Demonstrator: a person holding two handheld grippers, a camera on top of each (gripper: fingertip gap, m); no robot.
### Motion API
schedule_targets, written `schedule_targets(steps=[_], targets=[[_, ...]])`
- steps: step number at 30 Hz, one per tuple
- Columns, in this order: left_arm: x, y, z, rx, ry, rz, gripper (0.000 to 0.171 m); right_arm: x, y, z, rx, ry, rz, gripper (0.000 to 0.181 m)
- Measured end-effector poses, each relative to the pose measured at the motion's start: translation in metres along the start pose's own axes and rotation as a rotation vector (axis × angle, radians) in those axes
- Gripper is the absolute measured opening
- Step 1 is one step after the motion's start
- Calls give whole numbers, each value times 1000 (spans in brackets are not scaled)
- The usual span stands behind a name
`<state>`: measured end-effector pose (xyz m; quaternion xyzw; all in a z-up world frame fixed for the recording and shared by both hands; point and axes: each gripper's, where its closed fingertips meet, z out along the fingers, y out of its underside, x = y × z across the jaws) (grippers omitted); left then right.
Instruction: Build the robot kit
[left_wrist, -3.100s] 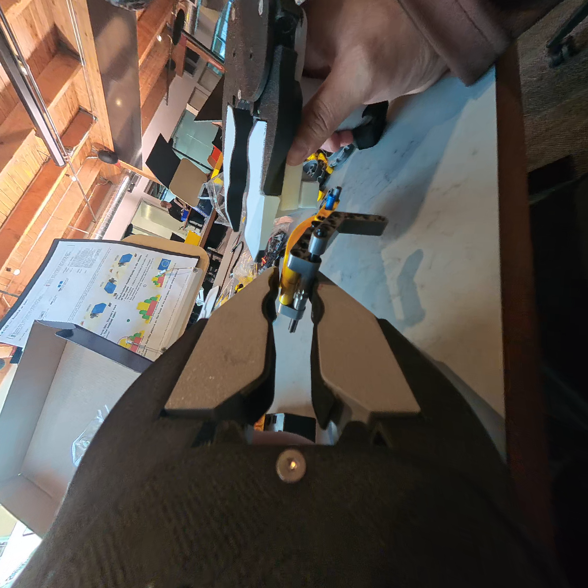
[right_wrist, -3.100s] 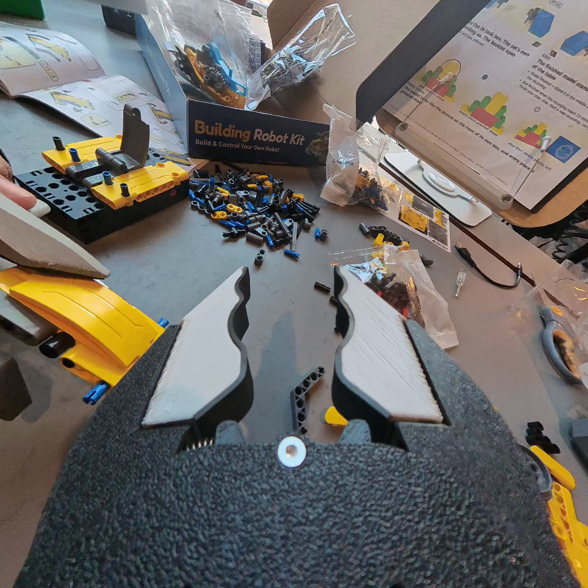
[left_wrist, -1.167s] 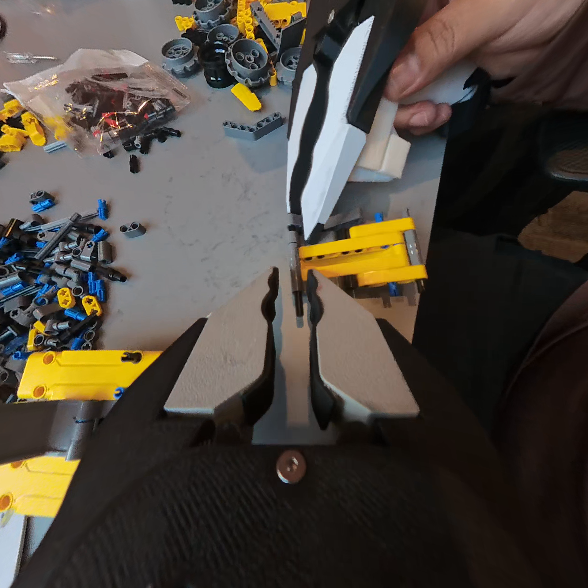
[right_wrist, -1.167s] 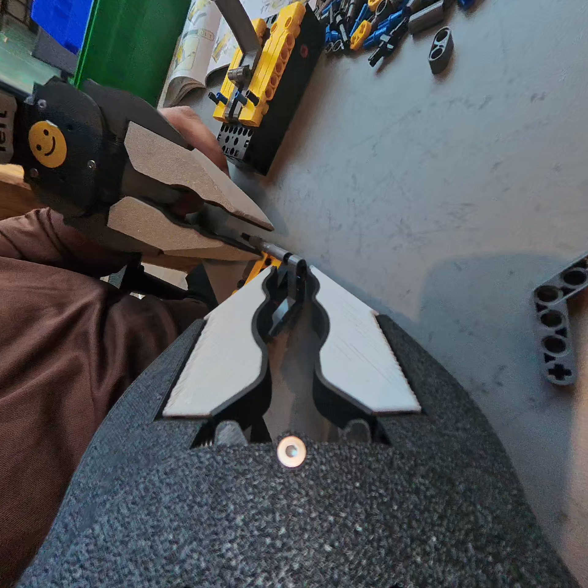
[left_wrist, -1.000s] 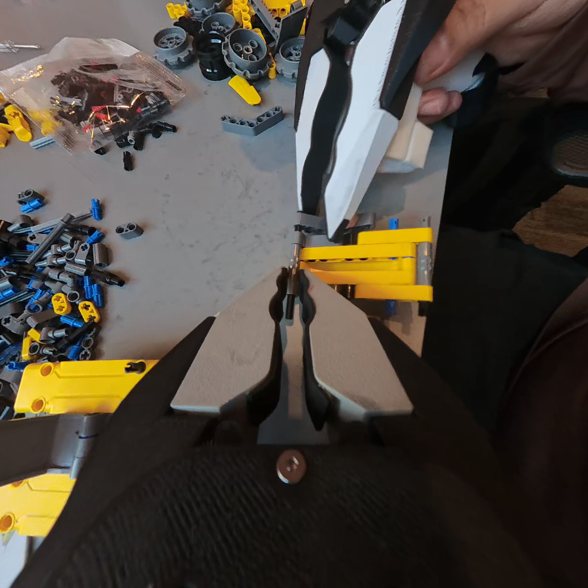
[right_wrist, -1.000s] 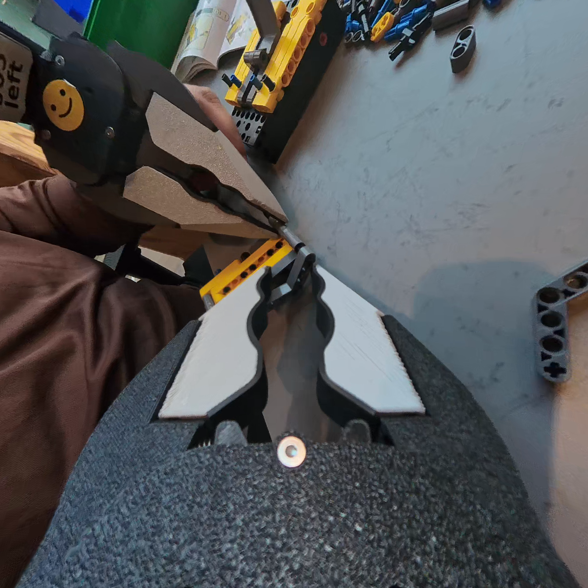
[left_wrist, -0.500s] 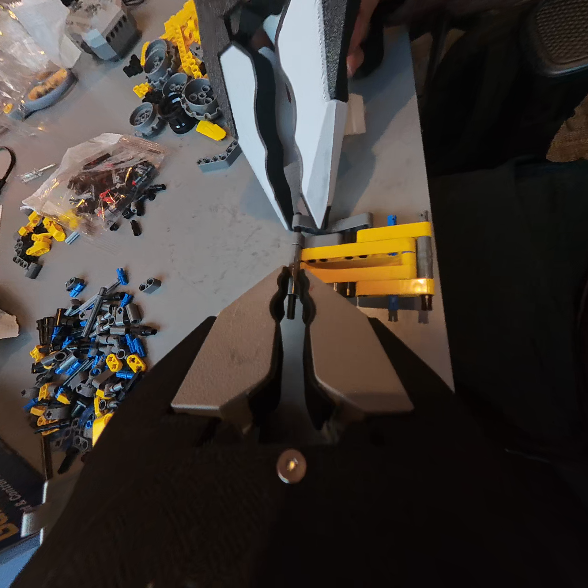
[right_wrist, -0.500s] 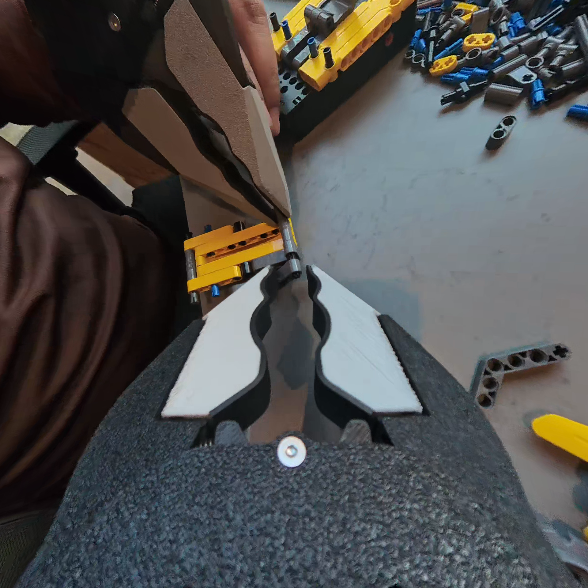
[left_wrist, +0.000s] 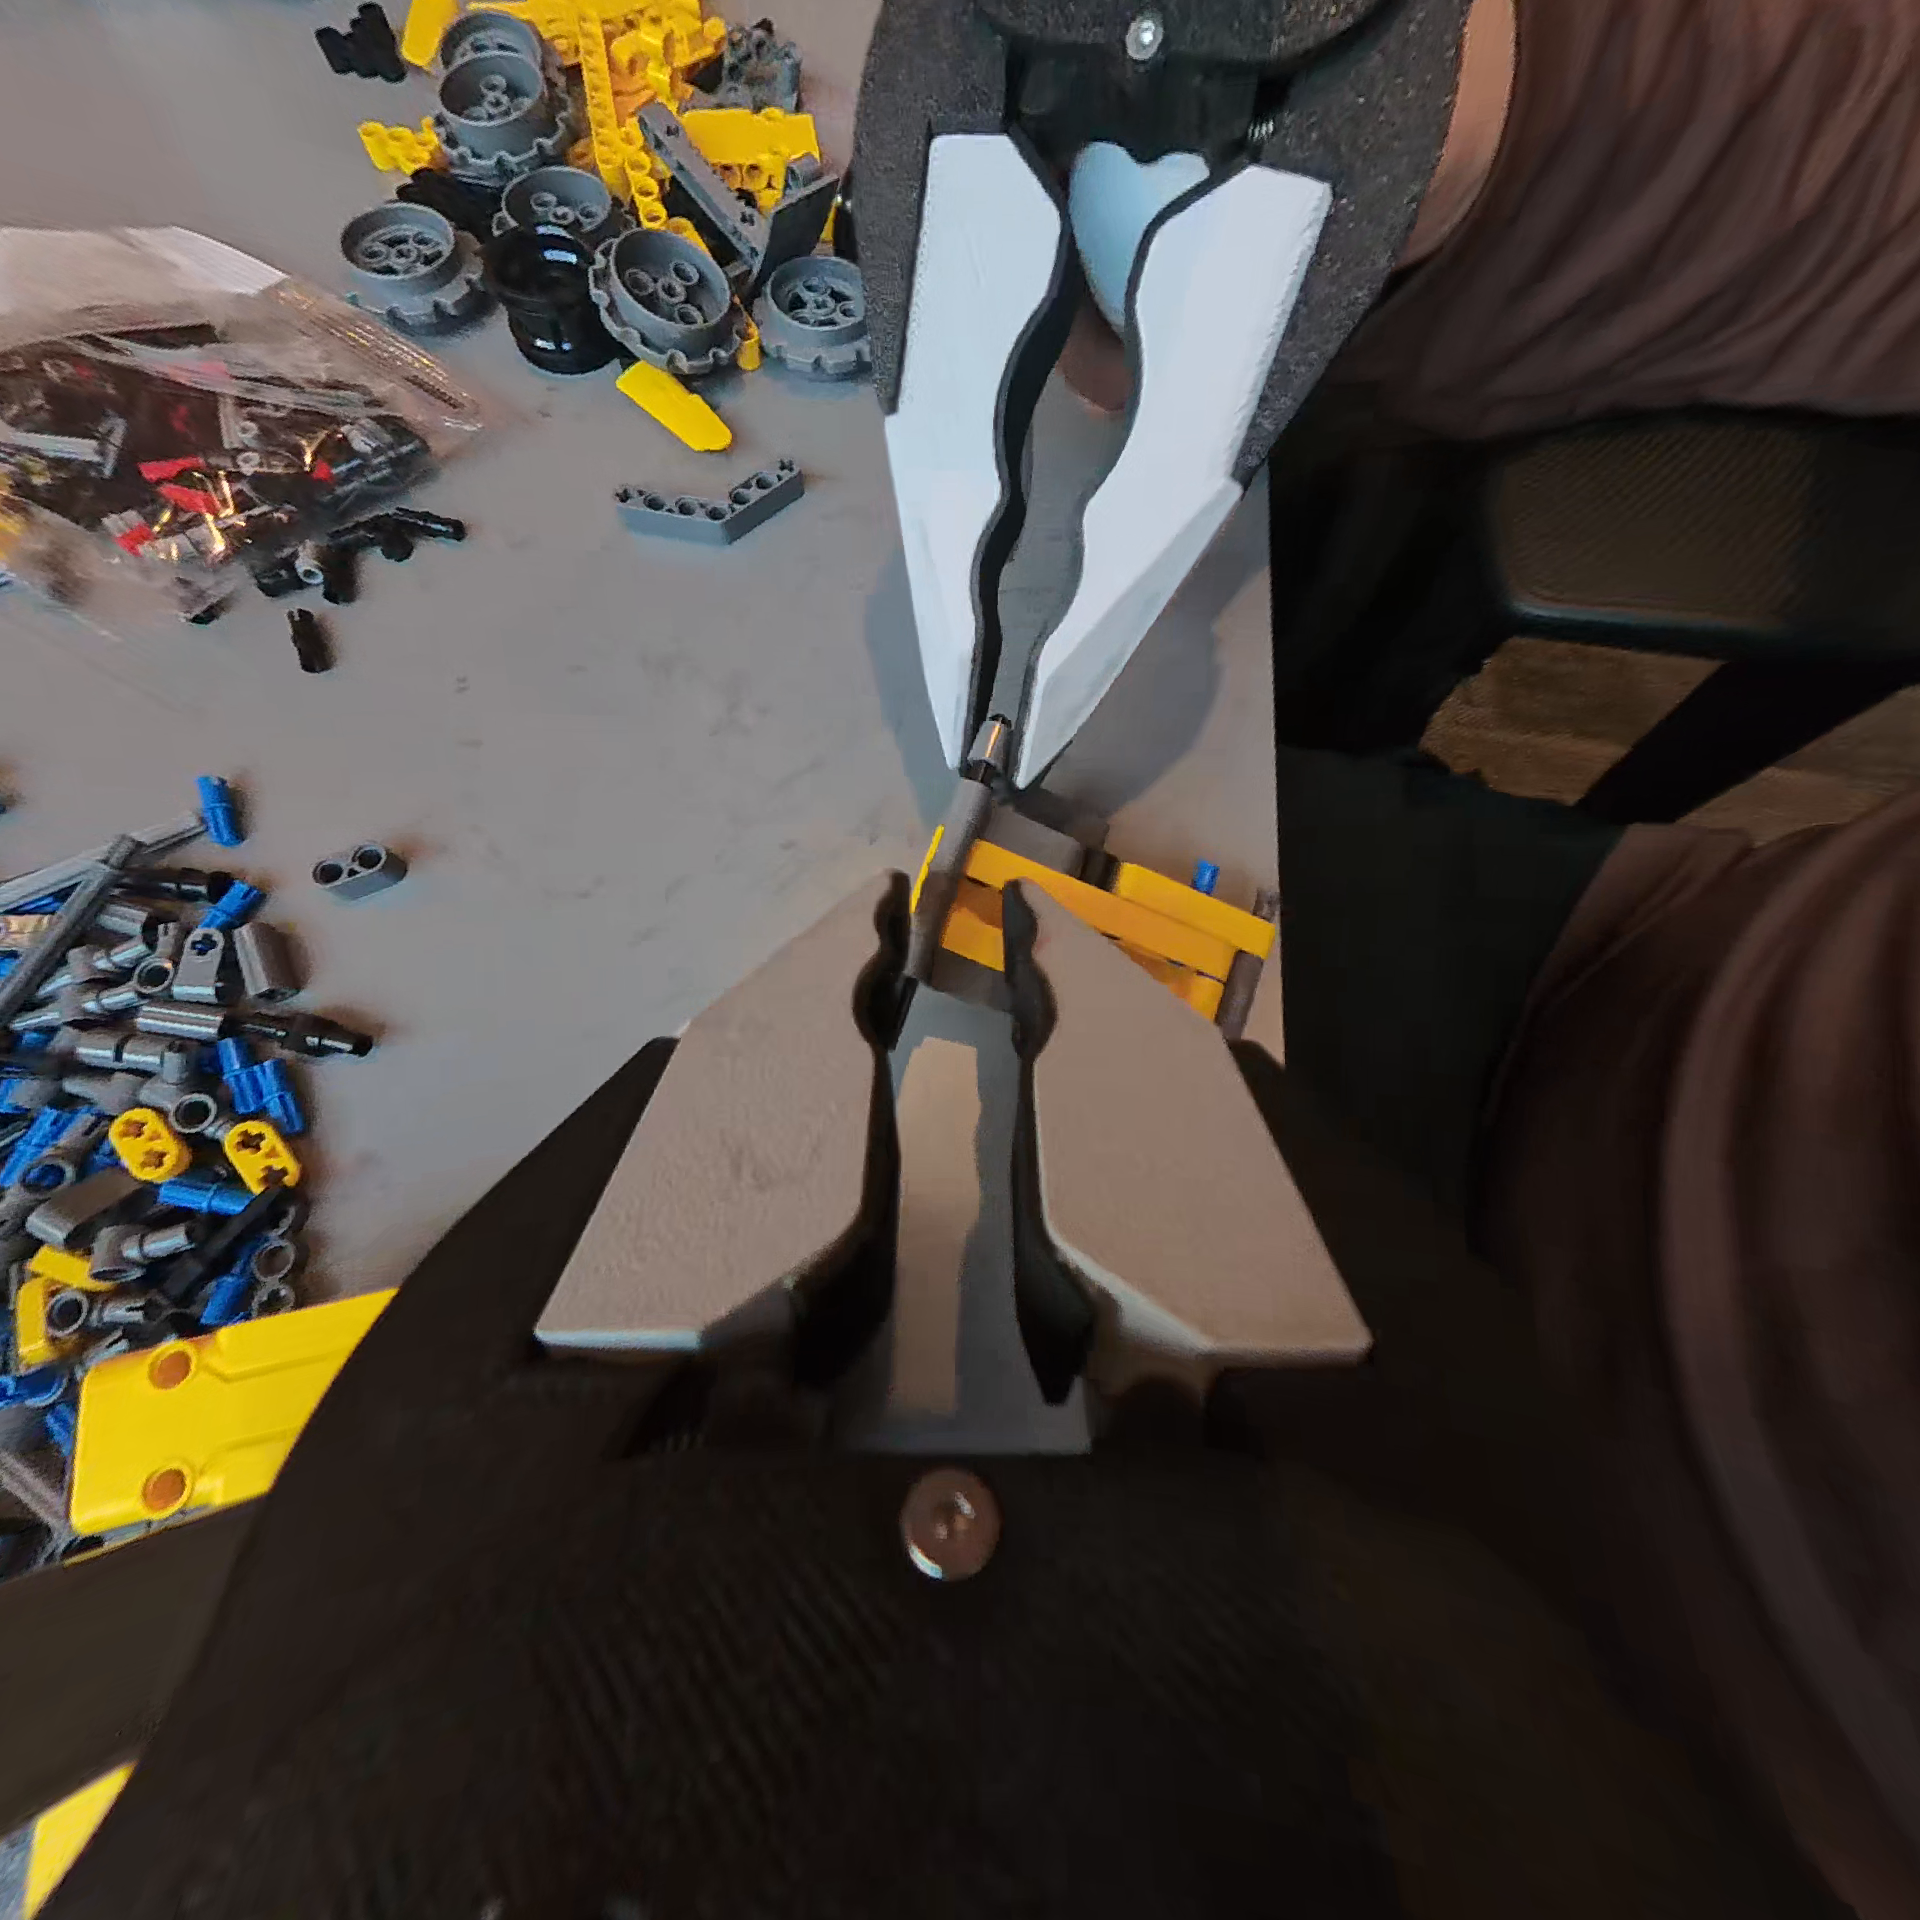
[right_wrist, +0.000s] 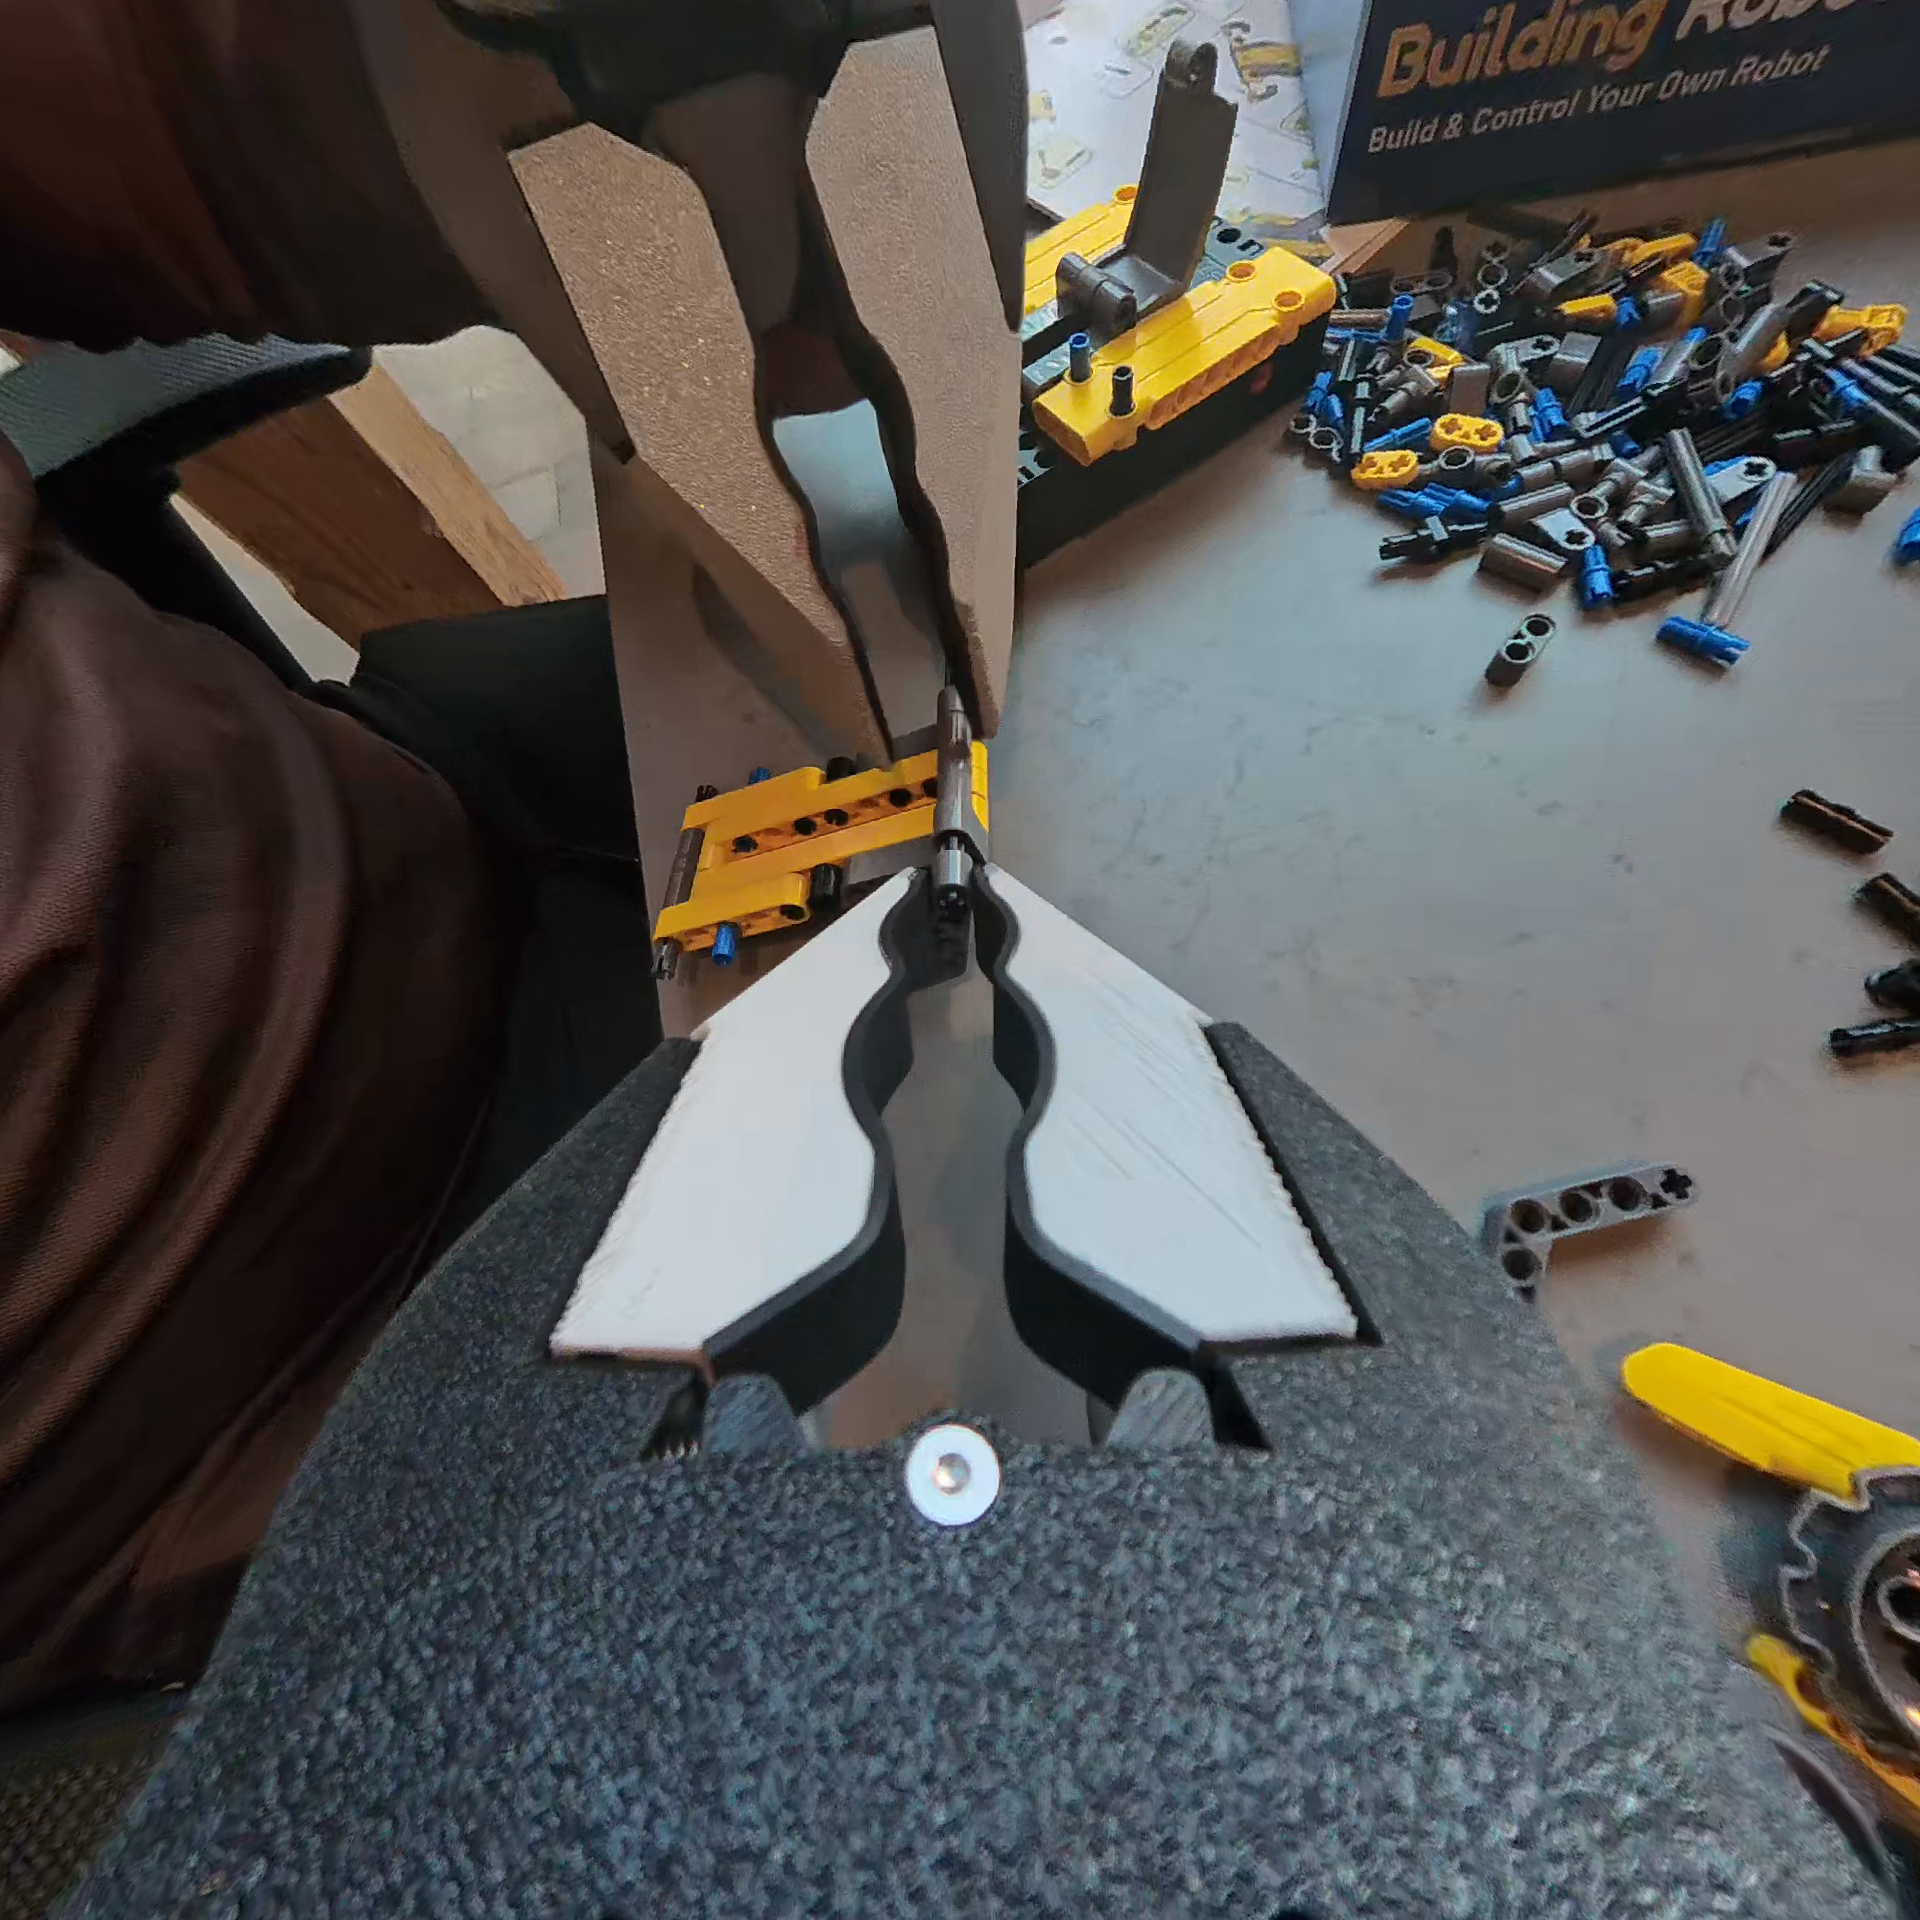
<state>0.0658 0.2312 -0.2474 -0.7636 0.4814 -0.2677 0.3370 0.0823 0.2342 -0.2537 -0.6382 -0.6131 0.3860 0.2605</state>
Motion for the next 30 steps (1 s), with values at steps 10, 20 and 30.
schedule_targets(steps=[10, 20, 30], targets=[[12, -4, 15, 28, 30, 15, 4, -10, 4, 1, 4, -26, 50, 7], [13, 0, 17, -8, 50, 111, 3, -11, 4, 2, 13, -53, 74, 7], [12, 1, 17, 38, -32, 187, 4, -9, 4, 3, 6, -79, 97, 7]])
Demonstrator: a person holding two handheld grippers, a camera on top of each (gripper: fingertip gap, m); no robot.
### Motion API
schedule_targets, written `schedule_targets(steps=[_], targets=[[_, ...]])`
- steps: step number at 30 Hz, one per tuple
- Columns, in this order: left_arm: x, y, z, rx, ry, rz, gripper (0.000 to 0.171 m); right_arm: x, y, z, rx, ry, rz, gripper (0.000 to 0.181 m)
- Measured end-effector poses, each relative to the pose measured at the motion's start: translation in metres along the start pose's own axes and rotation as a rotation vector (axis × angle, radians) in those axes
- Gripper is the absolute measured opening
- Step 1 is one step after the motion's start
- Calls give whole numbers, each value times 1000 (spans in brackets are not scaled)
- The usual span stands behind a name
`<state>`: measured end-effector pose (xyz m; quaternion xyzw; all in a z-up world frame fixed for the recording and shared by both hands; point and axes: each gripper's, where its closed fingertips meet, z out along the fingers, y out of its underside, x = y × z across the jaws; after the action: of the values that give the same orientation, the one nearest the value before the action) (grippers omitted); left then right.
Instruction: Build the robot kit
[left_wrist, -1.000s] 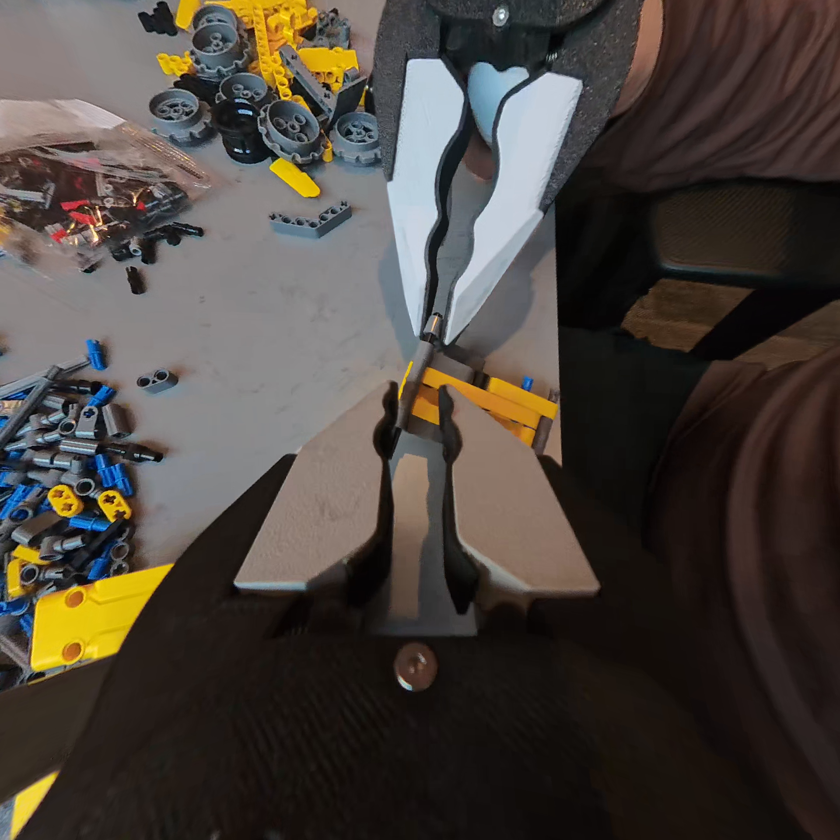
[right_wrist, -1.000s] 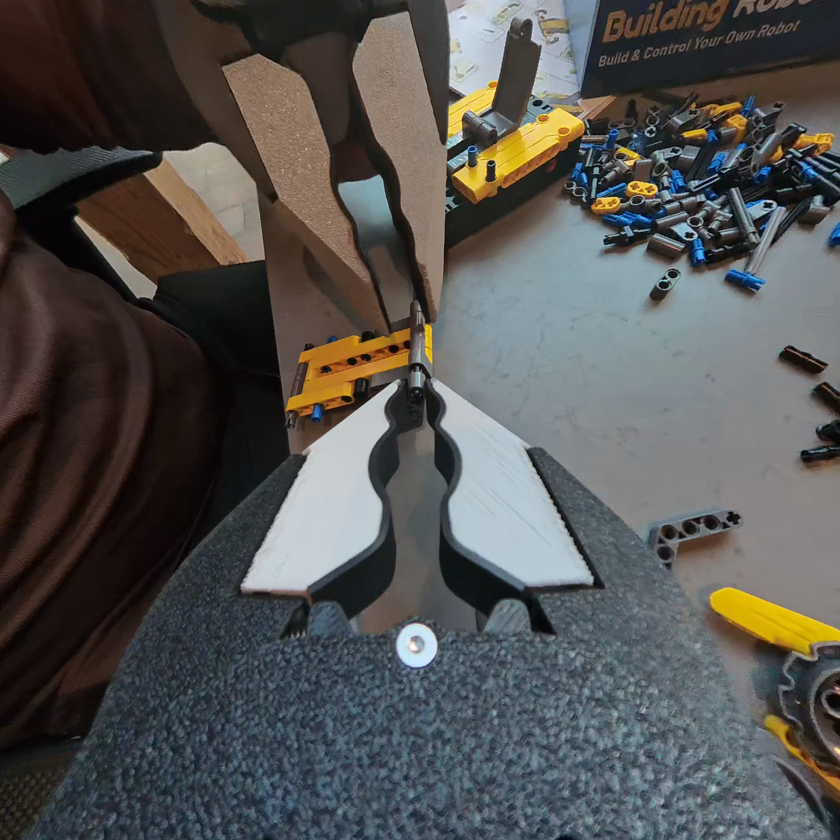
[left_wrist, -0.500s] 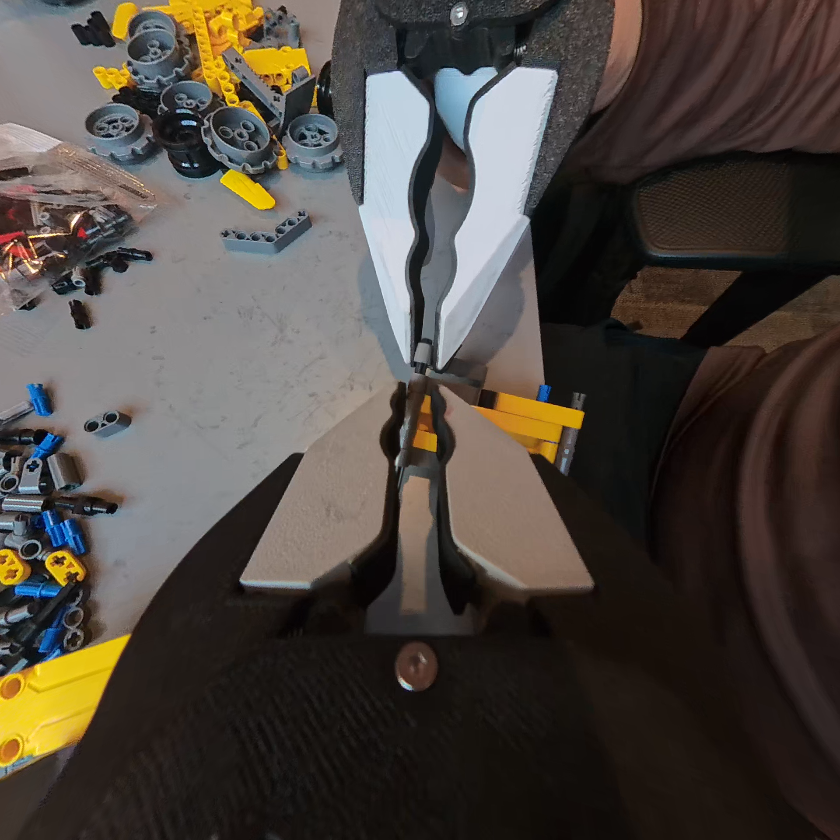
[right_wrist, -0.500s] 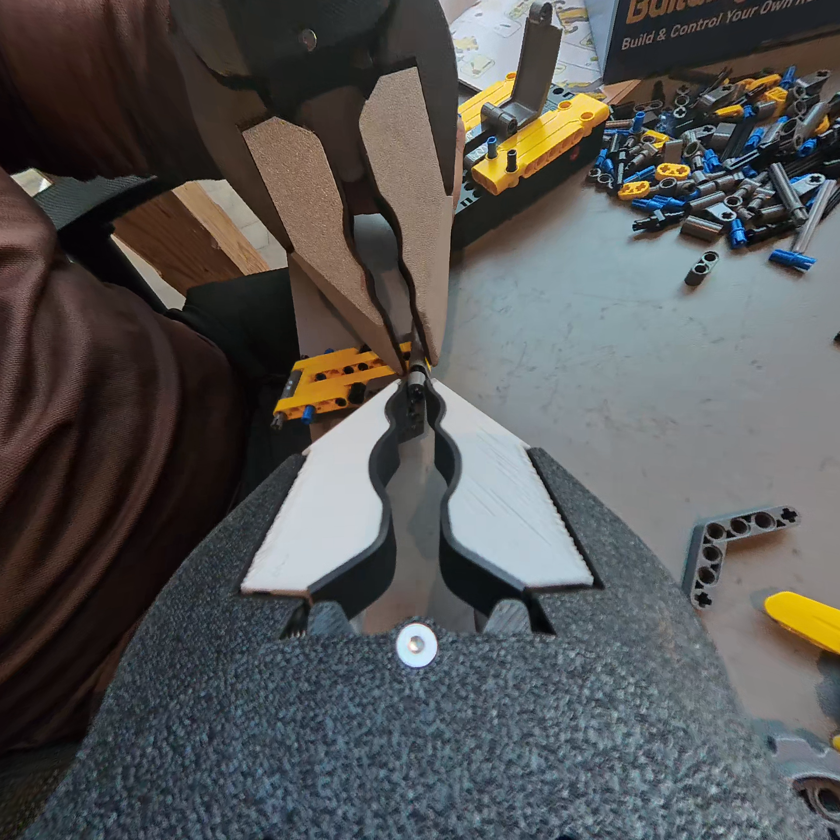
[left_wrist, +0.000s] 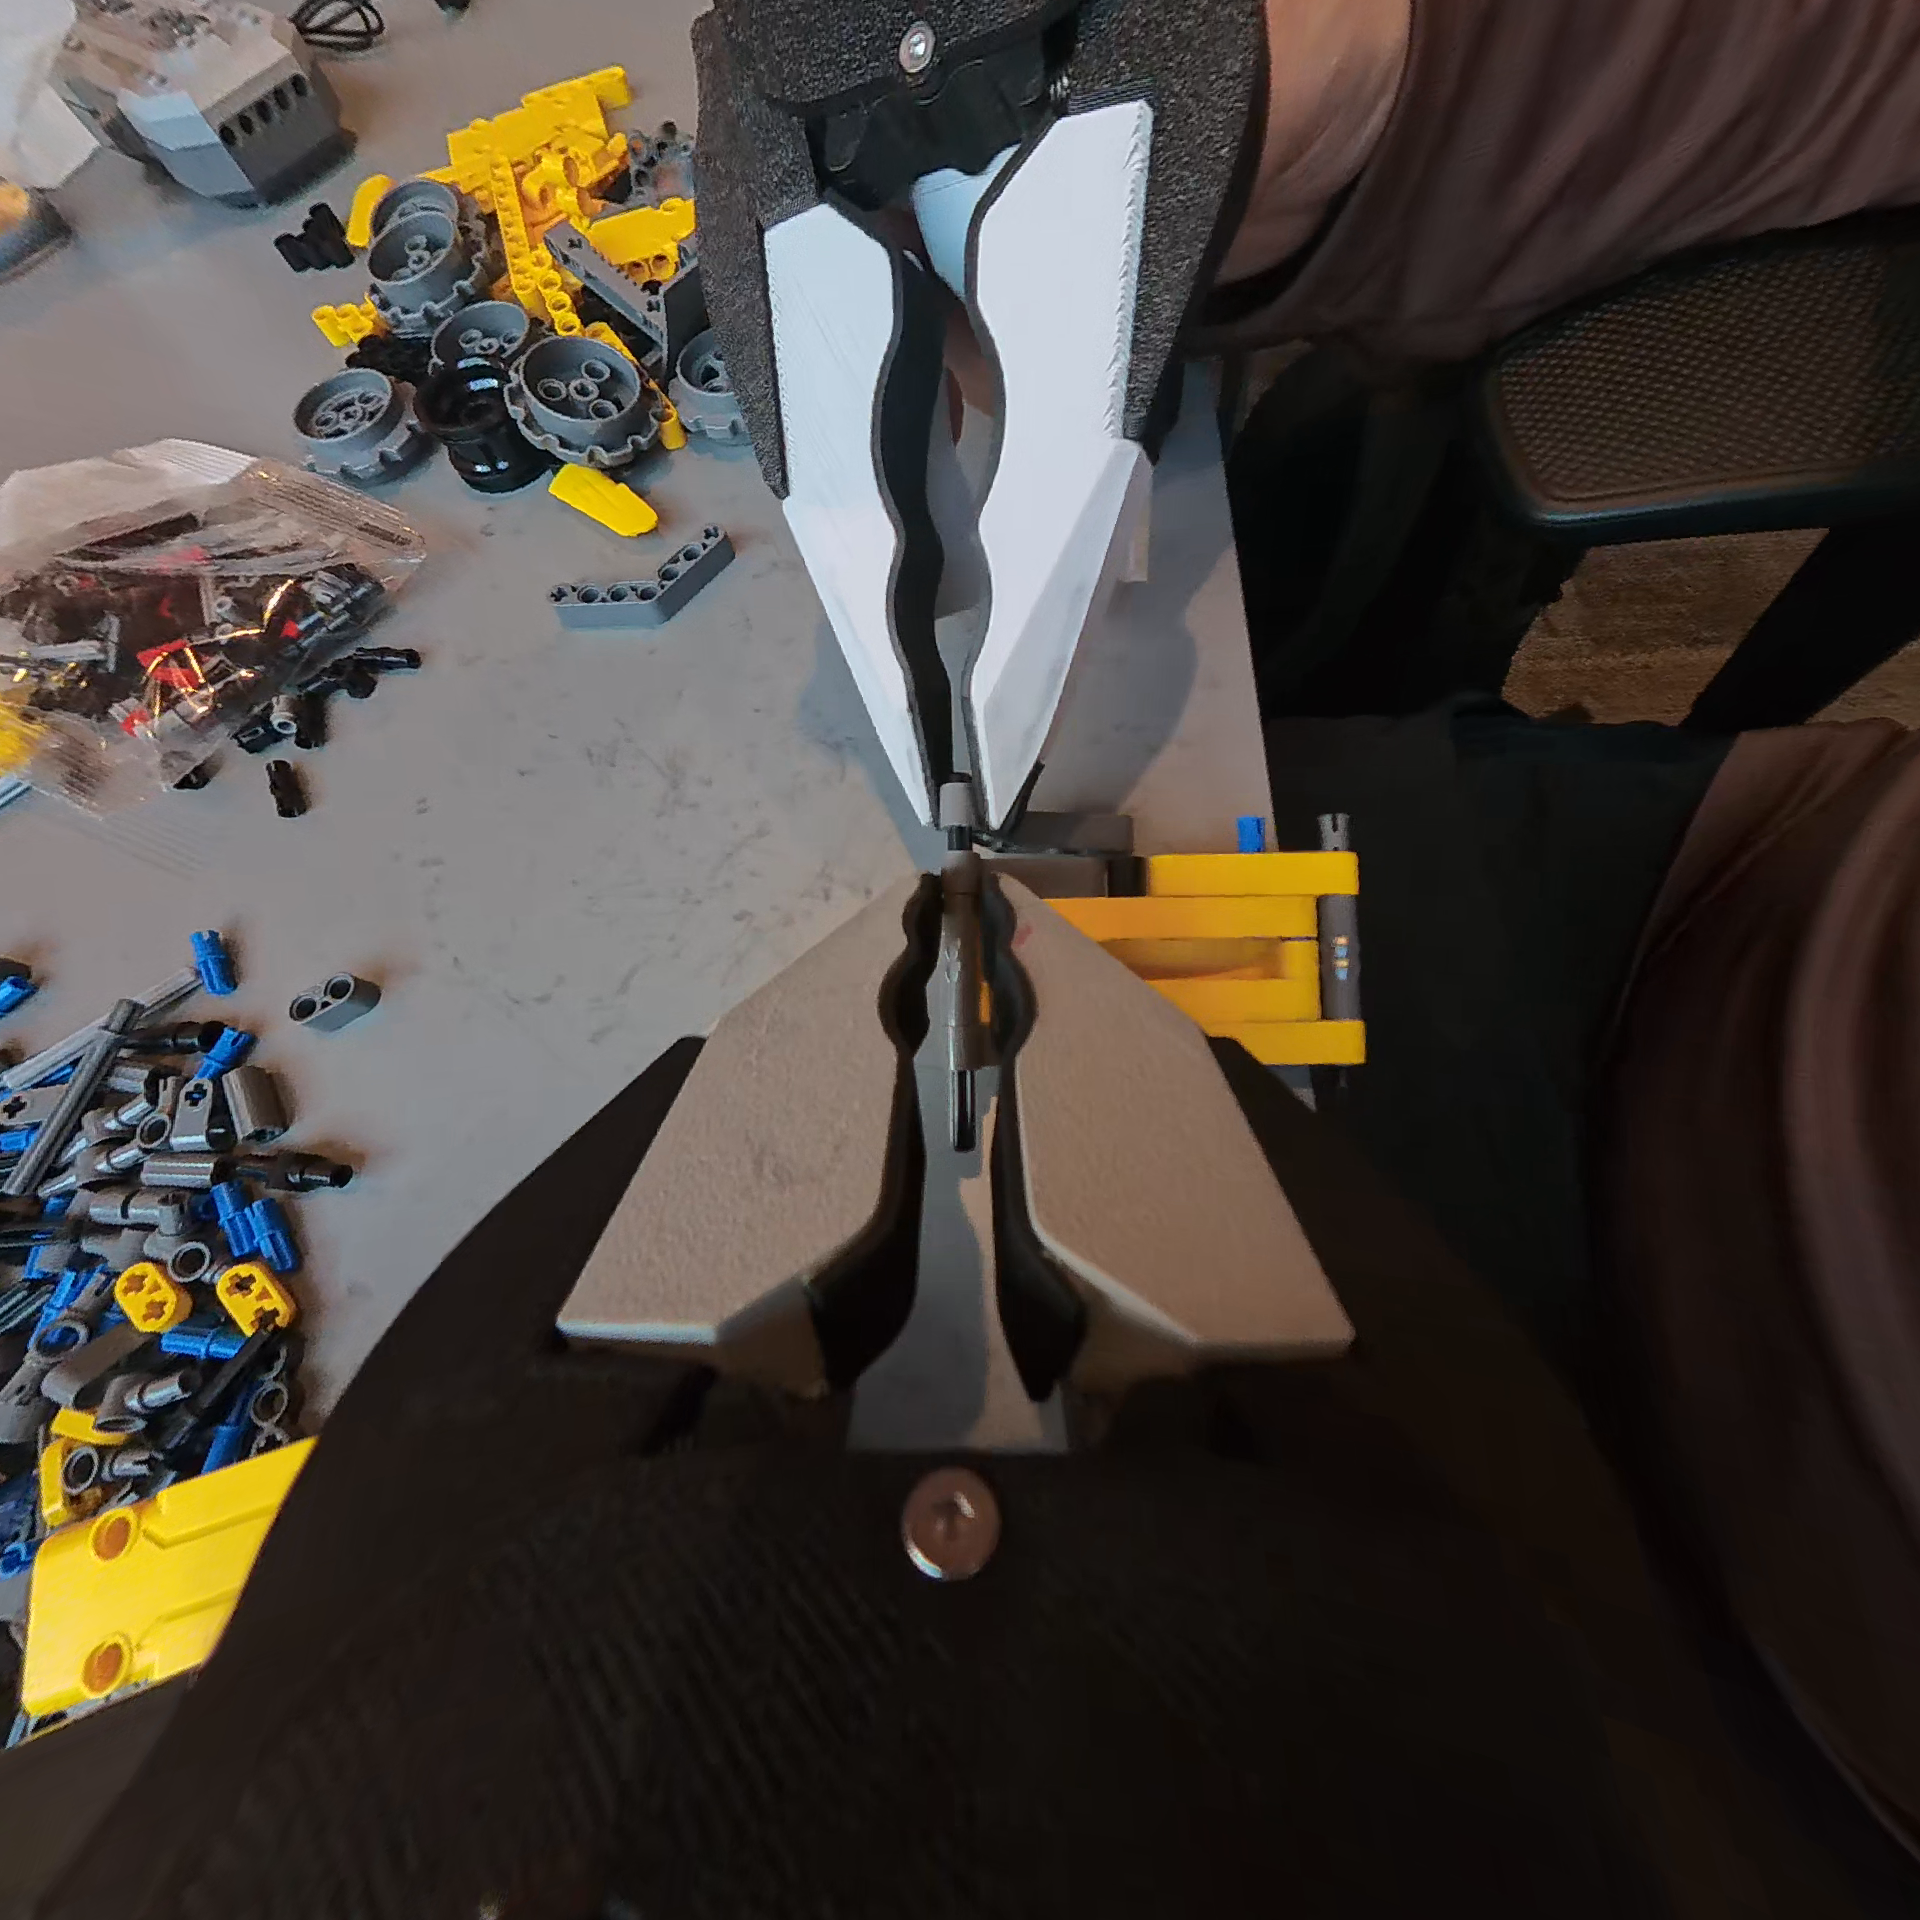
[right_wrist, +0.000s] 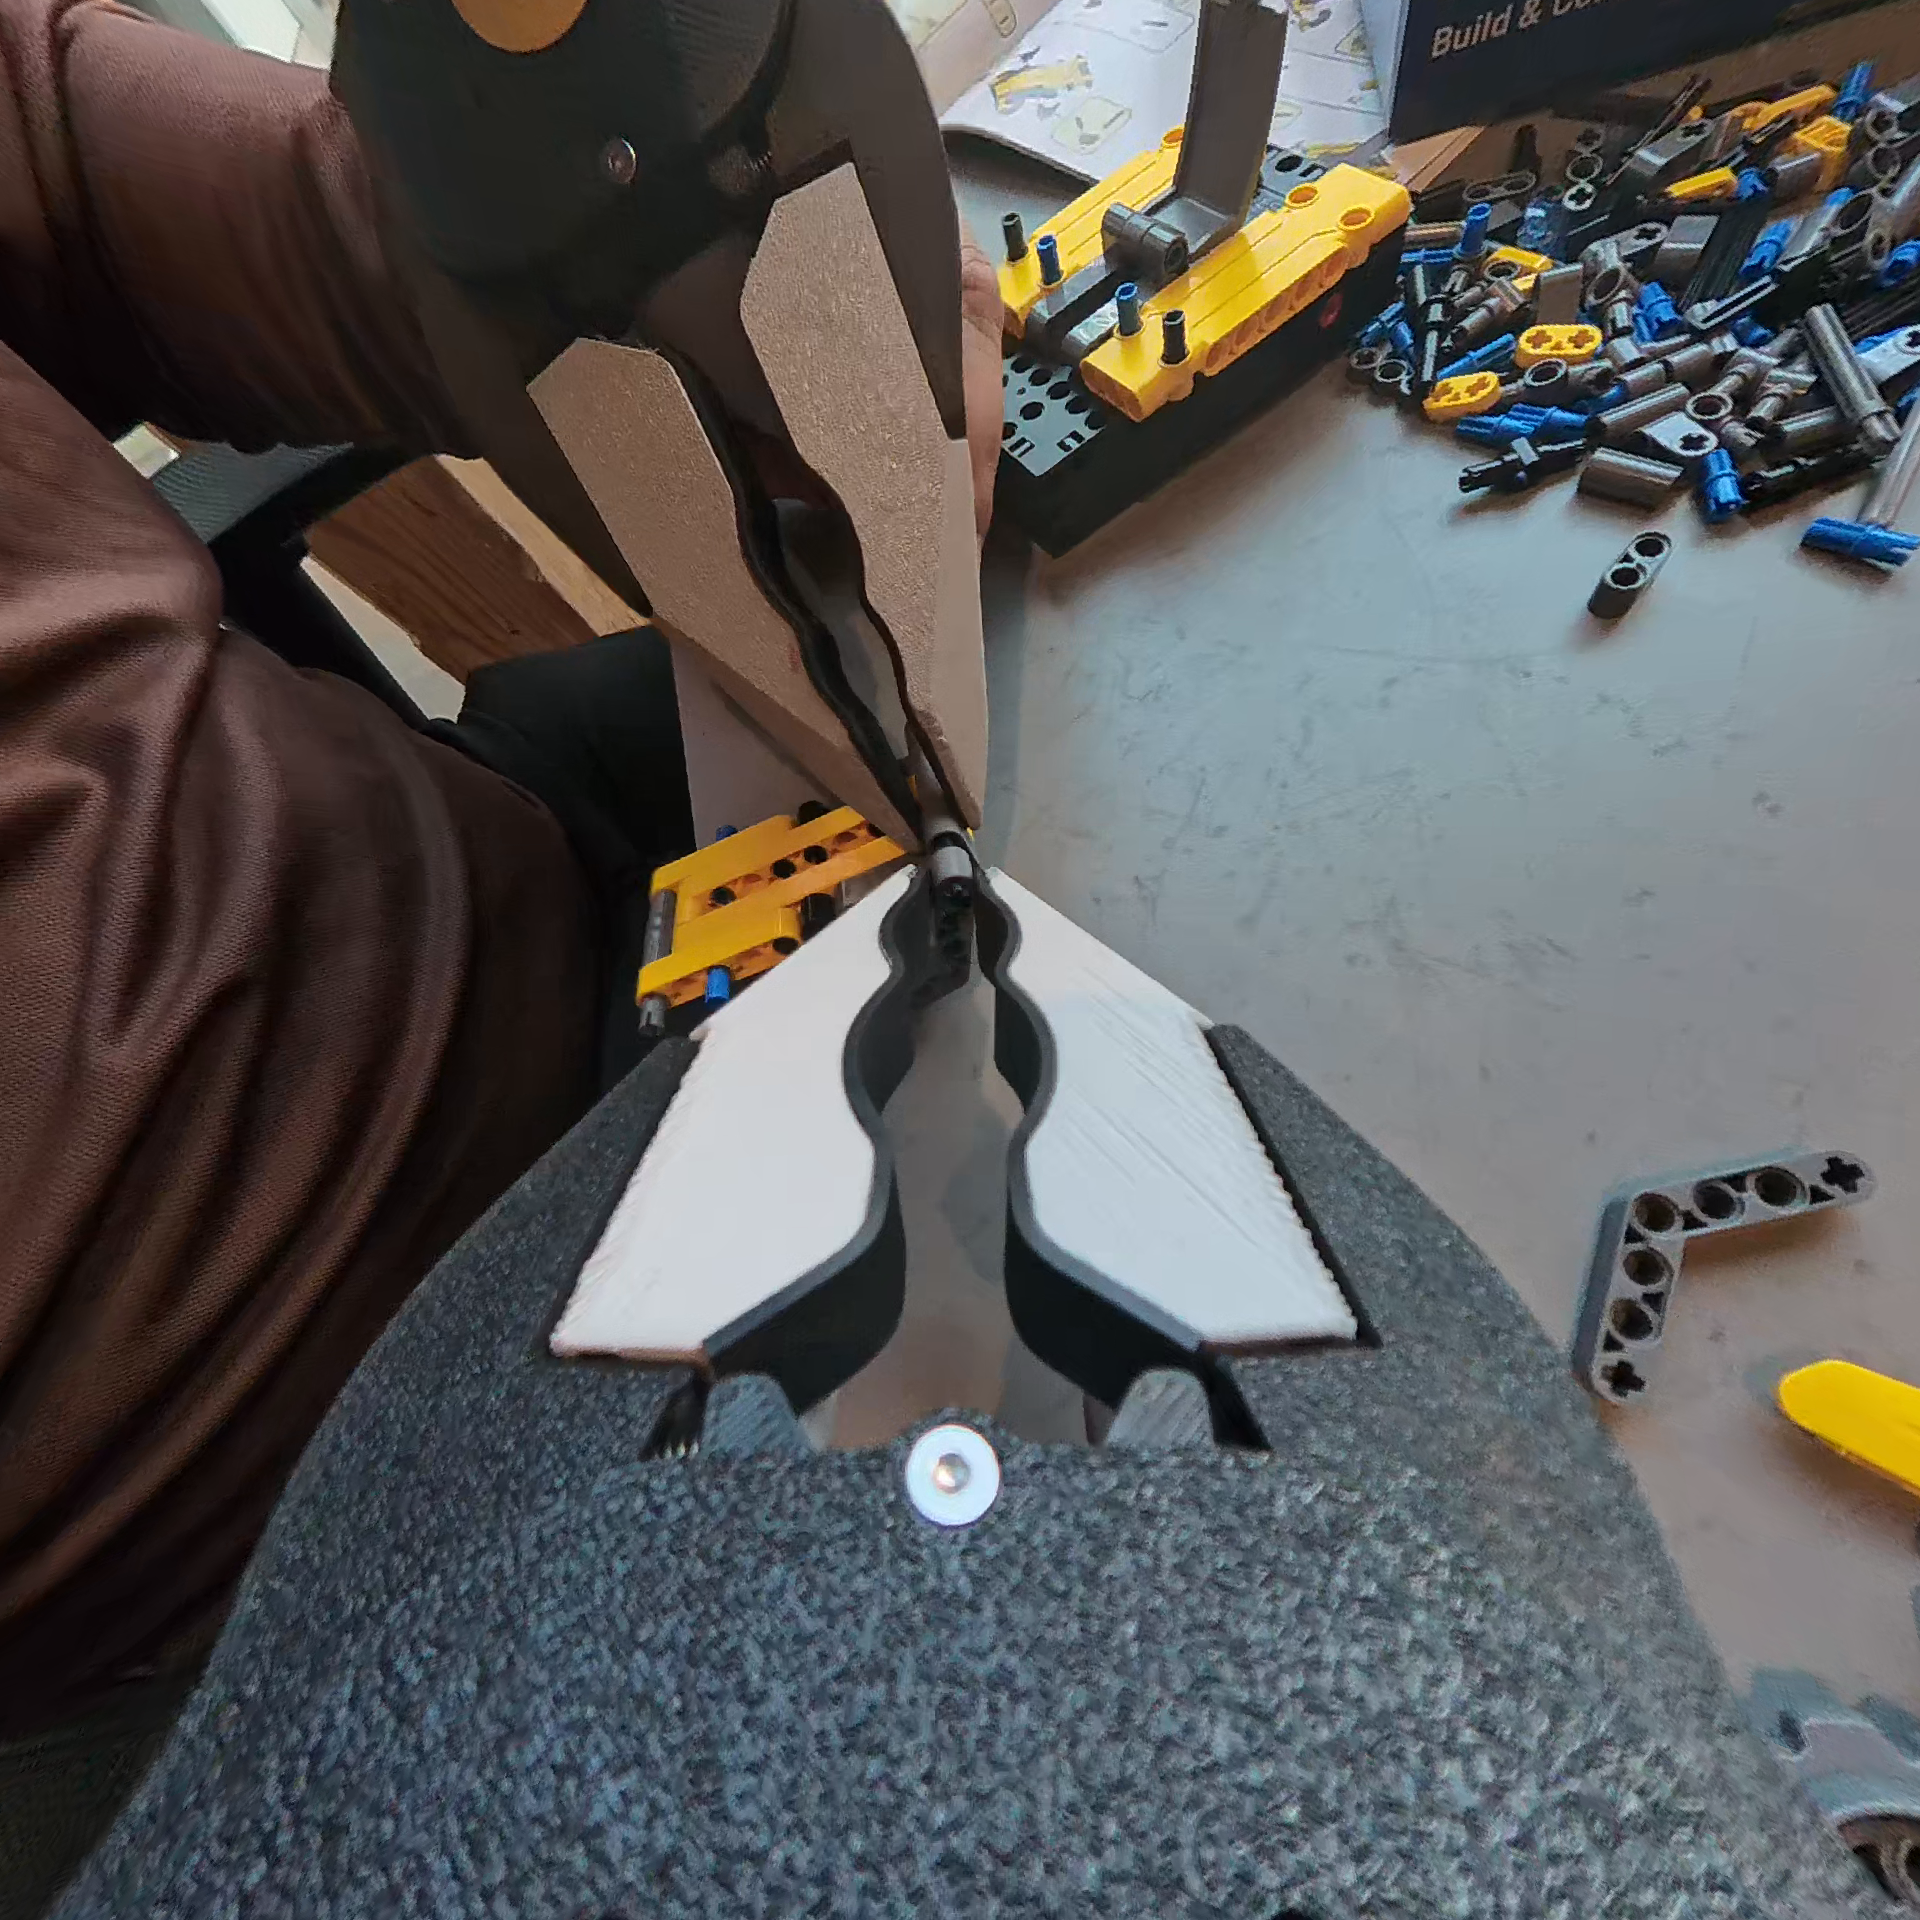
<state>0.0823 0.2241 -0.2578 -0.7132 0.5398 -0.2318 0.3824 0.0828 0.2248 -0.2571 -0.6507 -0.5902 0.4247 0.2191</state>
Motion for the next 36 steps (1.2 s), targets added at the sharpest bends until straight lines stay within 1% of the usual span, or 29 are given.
schedule_targets(steps=[2, 5, 11, 15, 18, 20, 22, 26, 29, 32, 34, 36], targets=[[0, 3, 2, 7, -7, -13, 3, 2, 3, 3, -27, -9, 4, 7], [2, 7, 3, -21, 0, 6, 3, 0, 5, 7, -64, -61, 27, 7], [1, 9, 3, -28, 28, -32, 3, 2, 4, 11, -92, -119, 8, 6], [1, 11, 3, -37, 32, -24, 3, 2, 4, 14, -112, -135, -17, 8], [1, 12, 4, -41, 26, -7, 4, 4, 6, 14, -132, -174, 63, 10], [0, 13, 6, -52, 9, 20, 4, 6, 7, 10, -129, -206, 112, 10], [0, 12, 6, -46, 9, 19, 3, 8, 4, 6, -102, -229, 141, 5], [1, 11, 5, -42, 7, 33, 3, 7, 4, 5, -112, -251, 123, 4], [2, 11, 5, -37, 7, 40, 3, 5, 5, 5, -121, -281, 143, 5], [3, 10, 4, -30, 3, 53, 3, 7, 8, 3, -131, -279, 141, 10], [3, 10, 4, -29, 2, 55, 3, 5, 8, 3, -129, -290, 141, 5], [3, 10, 4, -30, 2, 55, 4, 4, 7, 3, -128, -286, 124, 4]])
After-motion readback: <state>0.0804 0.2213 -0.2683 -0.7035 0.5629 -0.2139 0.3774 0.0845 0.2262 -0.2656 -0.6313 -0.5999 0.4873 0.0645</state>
